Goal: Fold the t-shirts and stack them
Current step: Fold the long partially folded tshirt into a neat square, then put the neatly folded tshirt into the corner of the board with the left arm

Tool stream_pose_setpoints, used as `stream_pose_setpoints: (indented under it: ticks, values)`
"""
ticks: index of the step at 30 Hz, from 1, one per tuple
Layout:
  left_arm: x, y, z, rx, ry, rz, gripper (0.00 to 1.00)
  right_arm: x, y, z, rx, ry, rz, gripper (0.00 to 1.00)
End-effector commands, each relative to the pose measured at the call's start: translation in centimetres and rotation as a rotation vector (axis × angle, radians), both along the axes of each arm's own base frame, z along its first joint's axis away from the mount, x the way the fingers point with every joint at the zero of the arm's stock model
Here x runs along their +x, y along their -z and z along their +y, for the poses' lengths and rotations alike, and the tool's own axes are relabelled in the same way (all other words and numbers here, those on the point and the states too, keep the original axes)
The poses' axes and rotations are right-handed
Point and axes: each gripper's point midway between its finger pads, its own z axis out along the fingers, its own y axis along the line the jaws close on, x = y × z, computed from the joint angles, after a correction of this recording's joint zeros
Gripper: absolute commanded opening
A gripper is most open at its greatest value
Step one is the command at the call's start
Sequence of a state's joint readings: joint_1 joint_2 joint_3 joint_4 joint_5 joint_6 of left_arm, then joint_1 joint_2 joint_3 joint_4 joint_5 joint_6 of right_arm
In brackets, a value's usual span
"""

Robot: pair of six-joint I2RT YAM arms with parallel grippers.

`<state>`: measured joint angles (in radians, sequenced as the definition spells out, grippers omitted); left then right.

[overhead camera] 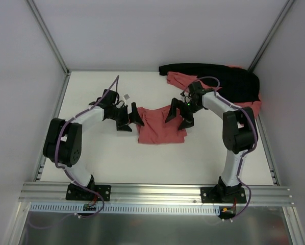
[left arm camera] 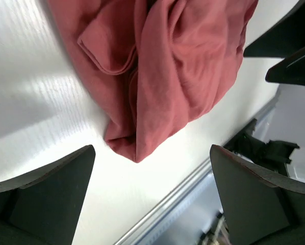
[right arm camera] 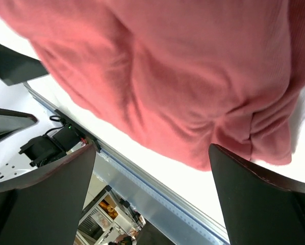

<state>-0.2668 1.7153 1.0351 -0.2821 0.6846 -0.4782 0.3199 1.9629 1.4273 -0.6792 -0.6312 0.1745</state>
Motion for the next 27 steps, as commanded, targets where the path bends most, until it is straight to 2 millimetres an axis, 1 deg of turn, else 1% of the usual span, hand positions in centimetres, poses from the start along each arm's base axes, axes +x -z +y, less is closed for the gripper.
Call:
stream_pose_setpoints:
  ticks: [1, 2, 4, 5, 7, 8, 9, 12, 15, 16, 17, 18, 22, 25, 27]
  values:
    - [1.9, -2.6, 2.0, 0.109, -0.058, -0.156, 0.99, 0.4, -4.6, -0.3, 0.025, -0.007, -0.093, 1.00]
    - [2.1, -2.4, 2.1, 0.117, -0.065, -0.156, 0.99, 0.8, -5.4, -0.2, 0.032, -0.005, -0.111, 0.99]
    - [2.4, -1.7, 2.2, 0.123, -0.082, -0.155, 0.99, 1.0, -6.3, -0.1, 0.037, -0.001, -0.118, 0.99]
    - [2.5, -1.1, 2.1, 0.121, -0.089, -0.142, 0.99, 1.5, -7.3, 0.0, 0.045, 0.002, -0.137, 0.99]
    - [2.6, -0.4, 2.1, 0.121, -0.103, -0.136, 0.99, 2.1, -8.2, 0.5, 0.063, 0.008, -0.150, 0.99]
    - [2.7, 0.3, 2.0, 0.123, -0.108, -0.126, 0.99, 2.3, -8.4, 0.7, 0.074, 0.014, -0.147, 0.99]
    - [2.7, 0.6, 1.9, 0.119, -0.112, -0.113, 0.99, 2.9, -8.6, 1.1, 0.083, 0.014, -0.148, 0.99]
    - [2.7, 1.7, 1.7, 0.111, -0.109, -0.089, 0.99, 3.7, -8.6, 2.5, 0.108, 0.012, -0.143, 0.99]
    - [2.7, 2.5, 1.6, 0.112, -0.109, -0.073, 0.99, 3.6, -8.5, 4.3, 0.123, -0.011, -0.124, 0.99]
    - [2.7, 2.6, 1.5, 0.109, -0.107, -0.071, 0.98, 3.8, -8.9, 4.9, 0.131, -0.022, -0.138, 0.99]
    - [2.7, 2.9, 1.6, 0.110, -0.111, -0.062, 0.99, 3.3, -8.9, 5.9, 0.135, -0.045, -0.135, 1.00]
    - [2.6, 3.0, 1.5, 0.109, -0.113, -0.057, 0.99, 3.1, -8.7, 6.3, 0.135, -0.053, -0.124, 0.99]
    - [2.6, 3.6, 1.5, 0.108, -0.117, -0.047, 0.99, 1.7, -6.6, 8.0, 0.129, -0.099, -0.076, 1.00]
    - [2.9, 3.9, 1.5, 0.113, -0.122, -0.049, 0.99, 1.1, -5.7, 8.5, 0.126, -0.117, -0.051, 1.00]
    - [3.0, 4.3, 1.5, 0.114, -0.126, -0.044, 0.99, 0.6, -4.7, 8.6, 0.116, -0.122, -0.024, 1.00]
